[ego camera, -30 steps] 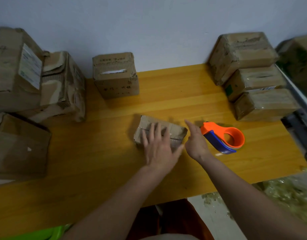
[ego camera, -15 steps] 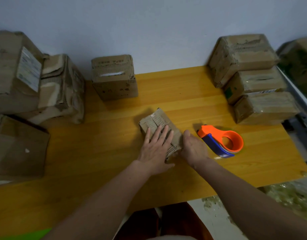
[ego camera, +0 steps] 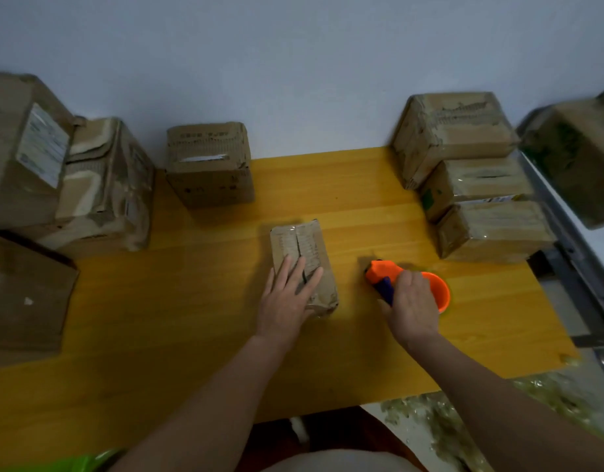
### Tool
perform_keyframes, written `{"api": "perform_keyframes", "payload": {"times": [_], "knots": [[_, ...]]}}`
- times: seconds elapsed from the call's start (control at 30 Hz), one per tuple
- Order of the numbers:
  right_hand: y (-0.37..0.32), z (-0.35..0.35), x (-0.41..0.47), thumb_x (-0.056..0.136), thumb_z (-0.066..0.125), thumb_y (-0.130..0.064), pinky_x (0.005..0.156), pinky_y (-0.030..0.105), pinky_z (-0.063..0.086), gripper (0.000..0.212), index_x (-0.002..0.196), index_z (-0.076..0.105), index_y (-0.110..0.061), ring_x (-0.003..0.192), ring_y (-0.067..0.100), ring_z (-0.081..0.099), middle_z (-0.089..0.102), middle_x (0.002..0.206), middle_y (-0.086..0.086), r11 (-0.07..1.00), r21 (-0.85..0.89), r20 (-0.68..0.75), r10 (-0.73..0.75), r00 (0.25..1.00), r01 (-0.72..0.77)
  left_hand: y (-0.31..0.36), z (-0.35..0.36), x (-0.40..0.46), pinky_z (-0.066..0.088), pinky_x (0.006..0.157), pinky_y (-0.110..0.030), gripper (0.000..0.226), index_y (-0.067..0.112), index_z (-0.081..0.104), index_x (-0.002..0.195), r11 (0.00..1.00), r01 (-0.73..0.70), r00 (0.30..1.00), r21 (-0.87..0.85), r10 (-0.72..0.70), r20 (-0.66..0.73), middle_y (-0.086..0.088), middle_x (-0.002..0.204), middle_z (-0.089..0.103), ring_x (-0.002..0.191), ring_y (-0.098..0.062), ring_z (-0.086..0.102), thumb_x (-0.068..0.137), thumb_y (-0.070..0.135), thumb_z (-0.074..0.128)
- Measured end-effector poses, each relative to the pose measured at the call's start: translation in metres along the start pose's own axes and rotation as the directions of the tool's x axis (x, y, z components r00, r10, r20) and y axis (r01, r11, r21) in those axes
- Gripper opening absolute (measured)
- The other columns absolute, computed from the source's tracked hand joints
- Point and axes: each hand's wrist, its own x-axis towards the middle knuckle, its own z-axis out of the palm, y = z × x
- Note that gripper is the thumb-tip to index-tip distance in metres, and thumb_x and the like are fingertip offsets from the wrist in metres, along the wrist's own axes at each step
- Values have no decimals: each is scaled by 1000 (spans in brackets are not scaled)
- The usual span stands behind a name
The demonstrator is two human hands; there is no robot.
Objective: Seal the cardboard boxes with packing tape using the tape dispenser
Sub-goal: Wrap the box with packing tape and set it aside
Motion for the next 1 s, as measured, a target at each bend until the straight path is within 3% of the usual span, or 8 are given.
{"api": "perform_keyframes", "payload": {"times": [0.1, 0.27, 0.37, 0.5, 0.6, 0.67, 0.8, 1.0], "knots": [[17, 3, 5, 87, 61, -44, 94, 35, 37, 56, 121, 42, -3, 115, 31, 47, 50, 123, 15, 982, -126, 120, 159, 980, -143, 0, 0, 4, -9, 116, -43, 88, 30, -11, 151, 1000, -2, 1000, -26, 2, -22, -1, 162, -7, 147, -24, -14, 93, 47, 51], [35, 5, 11, 93, 58, -25, 82, 40, 44, 32, 116, 52, -5, 107, 38, 58, 63, 114, 20, 964, 147, 280, 176, 944, -223, 14, -10, -3, -18, 114, -37, 115, 22, -12, 152, 981, 64, 995, -180, -77, -64, 3, 161, -9, 145, -14, -19, 78, 51, 71], [48, -5, 10, 92, 60, -17, 71, 38, 40, 26, 112, 55, -1, 94, 39, 59, 65, 102, 22, 921, 368, 214, 50, 976, -128, 32, -27, -8, -24, 109, -22, 117, 18, -7, 153, 947, 82, 976, -312, -140, -167, 5, 161, -4, 142, -5, -18, 75, 51, 74], [55, -30, 4, 88, 64, -7, 64, 32, 34, 7, 92, 59, -9, 76, 30, 53, 60, 77, 8, 780, 625, 196, -205, 959, 39, 55, -59, 2, 2, 113, -18, 78, 11, 17, 152, 753, 74, 923, -653, -299, -240, -2, 159, 17, 147, -16, 11, 91, 24, 63], [53, -51, 0, 88, 62, 0, 71, 30, 42, 12, 99, 64, -4, 80, 33, 56, 65, 89, 18, 653, 754, 222, -353, 909, 69, 58, -86, 23, 14, 113, -24, 51, 14, 29, 149, 542, 157, 926, -826, -371, -67, -4, 157, 27, 144, -18, 21, 100, 8, 39], [52, -65, -3, 87, 62, 3, 72, 22, 43, 17, 100, 65, -7, 80, 17, 58, 66, 90, 10, 599, 793, 204, -437, 876, 114, 58, -102, 32, 24, 111, -28, 47, 13, 37, 146, 386, 219, 946, -896, -311, 97, -5, 154, 32, 142, -19, 28, 101, 2, 32], [51, -84, -7, 87, 60, 5, 72, 12, 44, 21, 93, 65, -14, 78, -1, 60, 67, 87, -2, 543, 827, 213, -541, 814, 145, 63, -122, 30, 41, 95, -23, 37, 1, 59, 125, 356, 275, 956, -893, -203, 213, -15, 130, 58, 122, -21, 52, 96, -3, 36], [59, -90, 0, 87, 62, 4, 79, 34, 52, 5, 91, 64, 2, 84, 18, 65, 68, 89, 17, 575, 814, 311, -548, 776, 80, 67, -135, 13, 48, 90, -33, 29, -9, 64, 112, 309, 283, 958, -908, -128, 256, -22, 117, 63, 109, -29, 59, 92, -6, 42]]}}
